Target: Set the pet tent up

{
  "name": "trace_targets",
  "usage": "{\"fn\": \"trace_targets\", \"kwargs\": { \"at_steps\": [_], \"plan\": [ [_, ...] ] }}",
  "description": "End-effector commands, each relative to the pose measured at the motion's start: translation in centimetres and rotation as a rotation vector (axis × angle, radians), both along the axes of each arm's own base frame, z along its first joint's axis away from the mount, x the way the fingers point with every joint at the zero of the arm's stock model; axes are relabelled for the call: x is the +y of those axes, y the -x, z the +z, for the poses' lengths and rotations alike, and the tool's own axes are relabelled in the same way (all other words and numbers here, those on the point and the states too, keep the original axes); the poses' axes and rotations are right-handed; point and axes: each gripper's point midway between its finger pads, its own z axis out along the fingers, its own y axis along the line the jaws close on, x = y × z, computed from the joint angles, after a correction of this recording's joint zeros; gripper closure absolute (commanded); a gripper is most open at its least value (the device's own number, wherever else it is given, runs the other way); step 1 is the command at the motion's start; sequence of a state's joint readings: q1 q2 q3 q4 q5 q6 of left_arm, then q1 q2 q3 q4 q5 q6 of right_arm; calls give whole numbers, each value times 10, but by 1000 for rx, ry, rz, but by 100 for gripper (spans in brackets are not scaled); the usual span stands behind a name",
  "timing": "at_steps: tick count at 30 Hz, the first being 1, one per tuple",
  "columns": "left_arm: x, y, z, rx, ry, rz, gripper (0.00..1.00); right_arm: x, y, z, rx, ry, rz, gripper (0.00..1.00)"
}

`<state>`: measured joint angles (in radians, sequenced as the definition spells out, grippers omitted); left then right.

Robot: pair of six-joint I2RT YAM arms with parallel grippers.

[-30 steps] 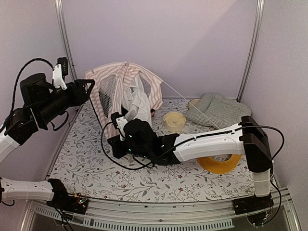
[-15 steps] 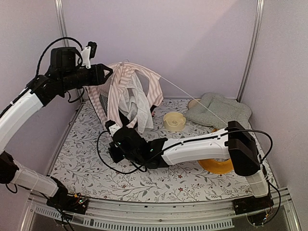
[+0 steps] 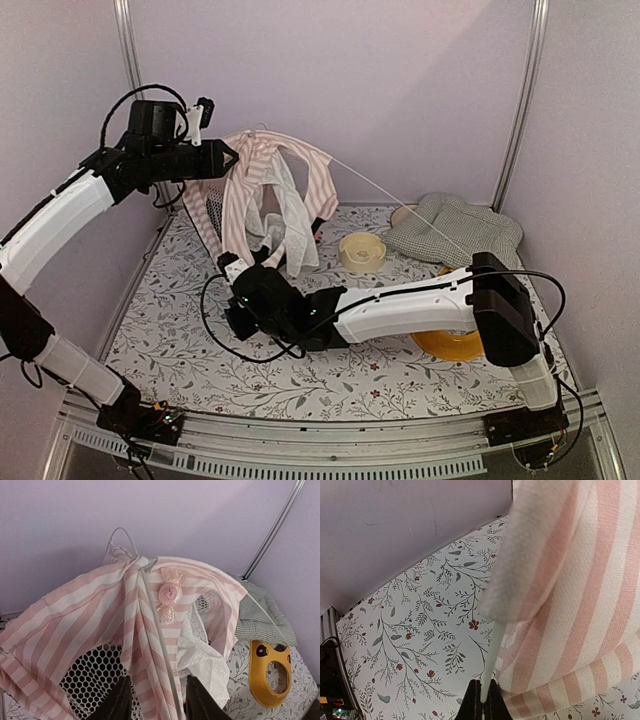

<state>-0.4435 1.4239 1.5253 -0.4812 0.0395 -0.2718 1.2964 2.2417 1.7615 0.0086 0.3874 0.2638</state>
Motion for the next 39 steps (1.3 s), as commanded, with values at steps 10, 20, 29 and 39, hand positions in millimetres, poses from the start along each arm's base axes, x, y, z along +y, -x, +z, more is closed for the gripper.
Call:
{"fn": "trace_targets", "kwargs": {
  "at_steps": [10, 20, 29, 39],
  "plan": [
    [-8, -31, -9, 17, -31, -23, 78, 3, 1, 1, -8, 25, 8, 100],
    [-2, -28, -2, -27, -60, -15, 100, 2, 16, 42, 15, -20, 90, 52],
    [20, -15, 20, -118, -81, 17, 100, -21, 46, 121, -3, -104, 232, 14],
    [46, -16, 42, -173, -60, 12, 100, -88, 56, 181, -34, -76, 235, 6]
  ]
}}
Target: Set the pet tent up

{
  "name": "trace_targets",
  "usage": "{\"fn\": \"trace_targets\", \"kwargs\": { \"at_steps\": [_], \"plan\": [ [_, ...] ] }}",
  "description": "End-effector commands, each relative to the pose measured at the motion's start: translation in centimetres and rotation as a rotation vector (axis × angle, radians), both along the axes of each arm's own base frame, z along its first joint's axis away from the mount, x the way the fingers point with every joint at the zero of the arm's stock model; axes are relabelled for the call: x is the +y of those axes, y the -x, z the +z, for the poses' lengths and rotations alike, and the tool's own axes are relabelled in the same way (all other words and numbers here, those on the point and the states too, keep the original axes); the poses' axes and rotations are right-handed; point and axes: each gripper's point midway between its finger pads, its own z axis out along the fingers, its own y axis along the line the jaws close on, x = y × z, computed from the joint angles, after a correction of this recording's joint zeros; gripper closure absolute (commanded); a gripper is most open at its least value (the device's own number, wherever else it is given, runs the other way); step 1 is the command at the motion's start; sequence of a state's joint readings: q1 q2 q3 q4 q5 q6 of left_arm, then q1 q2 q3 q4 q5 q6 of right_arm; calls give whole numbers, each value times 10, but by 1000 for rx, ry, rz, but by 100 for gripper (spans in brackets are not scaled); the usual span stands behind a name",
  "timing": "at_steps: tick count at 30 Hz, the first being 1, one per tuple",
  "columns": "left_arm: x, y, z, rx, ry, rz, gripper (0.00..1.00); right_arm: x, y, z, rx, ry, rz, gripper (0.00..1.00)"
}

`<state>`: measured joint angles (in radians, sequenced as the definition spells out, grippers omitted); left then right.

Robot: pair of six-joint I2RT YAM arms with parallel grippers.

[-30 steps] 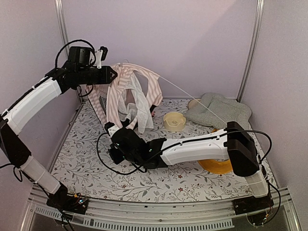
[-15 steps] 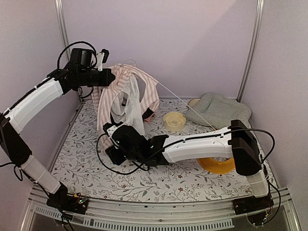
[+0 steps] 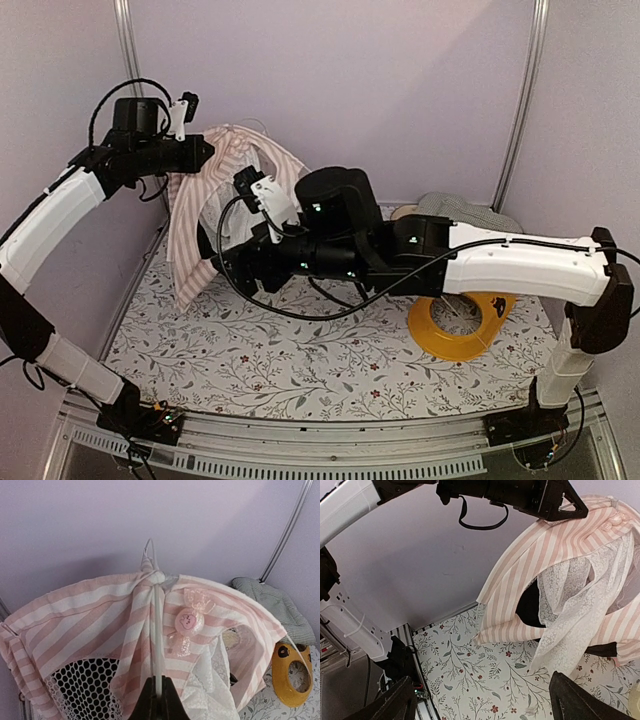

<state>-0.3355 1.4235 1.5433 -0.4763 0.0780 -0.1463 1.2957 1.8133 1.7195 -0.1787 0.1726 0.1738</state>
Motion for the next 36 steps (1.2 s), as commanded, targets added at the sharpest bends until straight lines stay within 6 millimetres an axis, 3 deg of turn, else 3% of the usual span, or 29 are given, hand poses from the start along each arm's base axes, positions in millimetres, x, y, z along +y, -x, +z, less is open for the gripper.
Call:
{"fn": "trace_targets", "kwargs": {
  "at_steps": [1, 6, 12, 14, 19, 26, 29, 31, 36],
  "plan": [
    [12, -1, 33, -107, 23, -17, 100, -41, 2, -3, 8, 99, -9, 6],
    [22, -3, 42, -128, 38, -28, 100, -103, -9, -10, 53, 155, -64, 7],
    [35, -6, 49, -144, 57, -23, 100, -204, -26, -15, 135, 136, -248, 8],
    [37, -7, 51, -149, 65, -20, 100, -231, -27, -26, 180, 137, -315, 8],
    [41, -11, 58, -161, 79, -12, 100, -282, -28, -90, 326, 219, -454, 11],
    [42, -17, 63, -166, 83, -16, 100, -322, -22, -178, 522, 311, -576, 18],
    [45, -17, 66, -168, 83, -12, 100, -333, -20, -203, 571, 365, -625, 20],
    [46, -18, 67, -169, 81, -11, 100, -341, -22, -210, 582, 381, -683, 21],
    [49, -17, 69, -171, 78, -6, 100, -351, -32, -204, 548, 379, -760, 22]
  ]
}}
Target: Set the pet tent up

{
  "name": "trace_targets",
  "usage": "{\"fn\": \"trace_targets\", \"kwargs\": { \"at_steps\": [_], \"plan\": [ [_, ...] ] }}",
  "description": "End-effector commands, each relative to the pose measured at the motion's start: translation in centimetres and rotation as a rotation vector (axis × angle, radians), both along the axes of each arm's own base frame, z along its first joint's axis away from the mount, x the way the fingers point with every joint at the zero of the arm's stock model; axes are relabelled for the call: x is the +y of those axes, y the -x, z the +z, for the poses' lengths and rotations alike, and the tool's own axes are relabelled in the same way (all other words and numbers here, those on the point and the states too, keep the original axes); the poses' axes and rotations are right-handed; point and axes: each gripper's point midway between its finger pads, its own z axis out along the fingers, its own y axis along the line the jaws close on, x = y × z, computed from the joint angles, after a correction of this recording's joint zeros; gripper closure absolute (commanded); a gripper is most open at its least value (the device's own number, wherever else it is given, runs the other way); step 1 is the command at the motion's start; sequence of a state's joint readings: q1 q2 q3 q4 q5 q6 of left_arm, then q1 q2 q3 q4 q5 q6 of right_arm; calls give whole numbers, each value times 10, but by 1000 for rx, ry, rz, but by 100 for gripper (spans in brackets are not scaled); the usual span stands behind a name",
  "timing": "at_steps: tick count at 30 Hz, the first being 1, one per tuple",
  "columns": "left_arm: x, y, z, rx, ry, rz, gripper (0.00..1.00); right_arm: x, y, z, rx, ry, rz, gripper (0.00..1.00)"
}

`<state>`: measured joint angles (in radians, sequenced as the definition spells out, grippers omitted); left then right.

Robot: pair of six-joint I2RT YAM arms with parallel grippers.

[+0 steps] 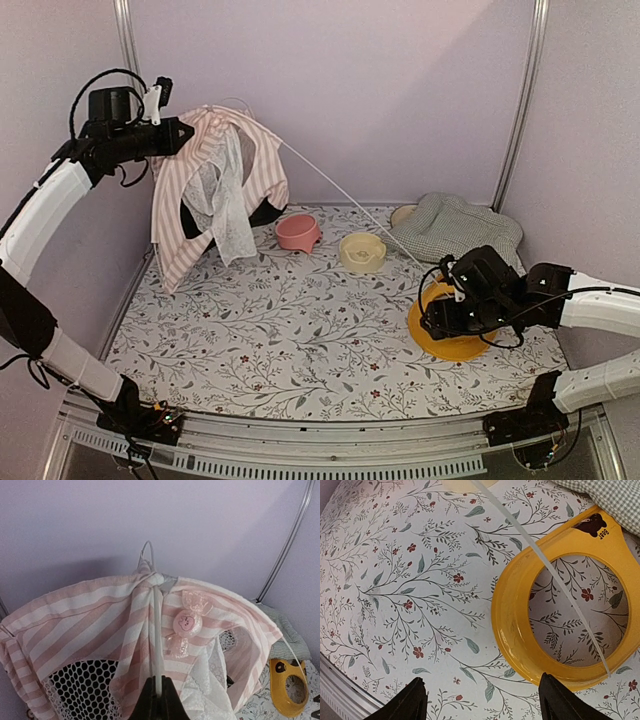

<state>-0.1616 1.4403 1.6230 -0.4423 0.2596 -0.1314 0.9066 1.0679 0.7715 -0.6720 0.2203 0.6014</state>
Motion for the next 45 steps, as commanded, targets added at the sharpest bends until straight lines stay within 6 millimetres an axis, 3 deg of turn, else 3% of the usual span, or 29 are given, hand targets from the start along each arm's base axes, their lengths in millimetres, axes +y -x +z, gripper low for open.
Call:
{"fn": "trace_targets", "kwargs": {
  "at_steps": [1, 9, 12, 16, 19, 23, 32, 38, 45],
  "plan": [
    [6, 0, 30, -84, 12, 1, 100, -15, -13, 6, -41, 36, -112, 21],
    [16, 1, 35, -86, 9, 15, 100, -17, -21, 19, -78, 34, -137, 22],
    [19, 2, 38, -90, 6, 22, 100, -23, -24, 25, -103, 57, -153, 21],
    [23, 1, 40, -87, 5, 26, 100, -15, -27, 40, -137, 22, -117, 18],
    [24, 2, 43, -92, 7, 25, 100, -24, -32, 41, -158, 68, -141, 15],
    [25, 2, 45, -94, 14, 24, 100, -31, -42, 27, -142, 55, -143, 11],
    [23, 2, 47, -93, 25, 10, 100, -14, -73, -7, -163, 77, -95, 14],
    [25, 3, 50, -95, 29, 9, 100, -30, -103, -8, -285, 156, -162, 15],
    [25, 5, 52, -95, 37, 1, 100, -13, -119, -19, -340, 173, -67, 21]
  ]
}}
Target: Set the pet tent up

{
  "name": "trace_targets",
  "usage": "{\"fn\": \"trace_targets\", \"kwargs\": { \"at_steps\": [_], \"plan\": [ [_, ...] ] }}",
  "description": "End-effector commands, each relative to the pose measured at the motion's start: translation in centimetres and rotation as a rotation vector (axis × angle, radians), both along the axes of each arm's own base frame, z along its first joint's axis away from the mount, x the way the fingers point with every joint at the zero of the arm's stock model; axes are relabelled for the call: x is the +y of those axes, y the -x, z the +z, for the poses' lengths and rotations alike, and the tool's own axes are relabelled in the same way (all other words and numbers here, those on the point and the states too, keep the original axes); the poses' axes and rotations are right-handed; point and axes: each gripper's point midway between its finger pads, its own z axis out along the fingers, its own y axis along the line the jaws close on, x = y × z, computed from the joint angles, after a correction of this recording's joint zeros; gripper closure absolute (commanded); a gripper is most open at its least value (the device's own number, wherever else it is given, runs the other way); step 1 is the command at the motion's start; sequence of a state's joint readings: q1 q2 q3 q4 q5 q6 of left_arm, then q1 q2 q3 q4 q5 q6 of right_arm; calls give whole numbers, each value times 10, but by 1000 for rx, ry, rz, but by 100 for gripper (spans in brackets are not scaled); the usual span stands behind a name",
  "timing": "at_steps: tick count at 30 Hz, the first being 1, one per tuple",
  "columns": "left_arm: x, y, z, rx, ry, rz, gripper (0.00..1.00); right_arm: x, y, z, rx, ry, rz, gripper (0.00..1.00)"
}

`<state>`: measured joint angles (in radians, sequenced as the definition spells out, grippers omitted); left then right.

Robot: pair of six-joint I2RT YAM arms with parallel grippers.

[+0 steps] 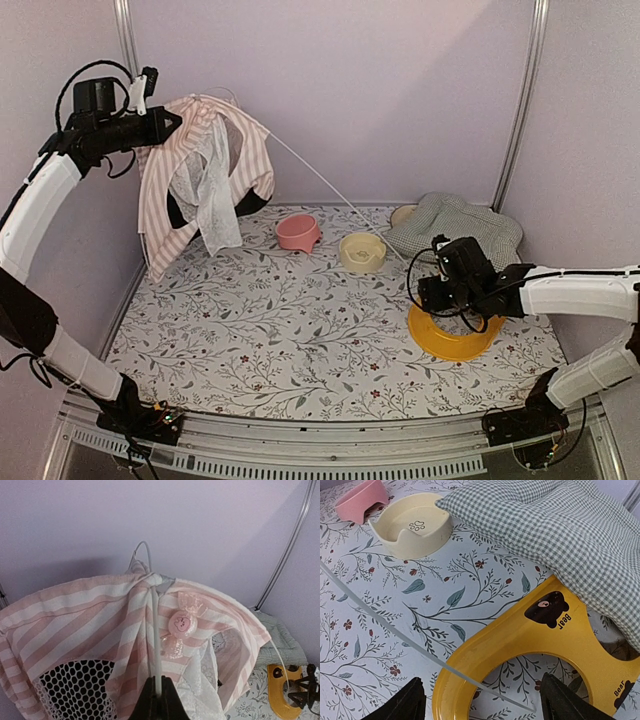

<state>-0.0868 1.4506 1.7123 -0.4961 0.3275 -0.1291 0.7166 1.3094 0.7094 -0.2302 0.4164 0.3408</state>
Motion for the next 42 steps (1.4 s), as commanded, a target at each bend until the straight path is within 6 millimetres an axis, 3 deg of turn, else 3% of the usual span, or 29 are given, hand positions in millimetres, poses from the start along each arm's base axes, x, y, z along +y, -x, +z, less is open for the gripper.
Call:
{"fn": "trace_targets", "kwargs": {
  "at_steps": [1, 9, 16, 23, 26, 28, 35, 38, 42],
  "plan": [
    [2, 3, 26, -71, 21, -8, 100, 16, -19, 2, -74, 13, 71, 23],
    [2, 4, 27, -69, 31, -11, 100, 10, -27, -4, -68, 79, 41, 37],
    [-2, 4, 25, -61, 40, -32, 100, 10, -33, -4, -73, 80, 85, 59],
    [-6, 3, 25, -56, 48, -53, 100, 22, -44, -1, -77, 99, 118, 64],
    [-6, 1, 25, -55, 46, -53, 100, 24, -45, 6, -82, 93, 129, 82],
    [-6, -1, 24, -53, 43, -53, 100, 25, -45, 15, -84, 85, 133, 100],
    [-10, -10, 12, -25, 47, -72, 100, 40, -31, 73, -127, -55, 197, 100],
    [-12, -16, 3, -8, 50, -81, 100, 55, -13, 105, -164, -132, 258, 100],
    [-14, -23, -10, 16, 46, -89, 100, 85, 17, 134, -190, -186, 370, 100]
  ]
}}
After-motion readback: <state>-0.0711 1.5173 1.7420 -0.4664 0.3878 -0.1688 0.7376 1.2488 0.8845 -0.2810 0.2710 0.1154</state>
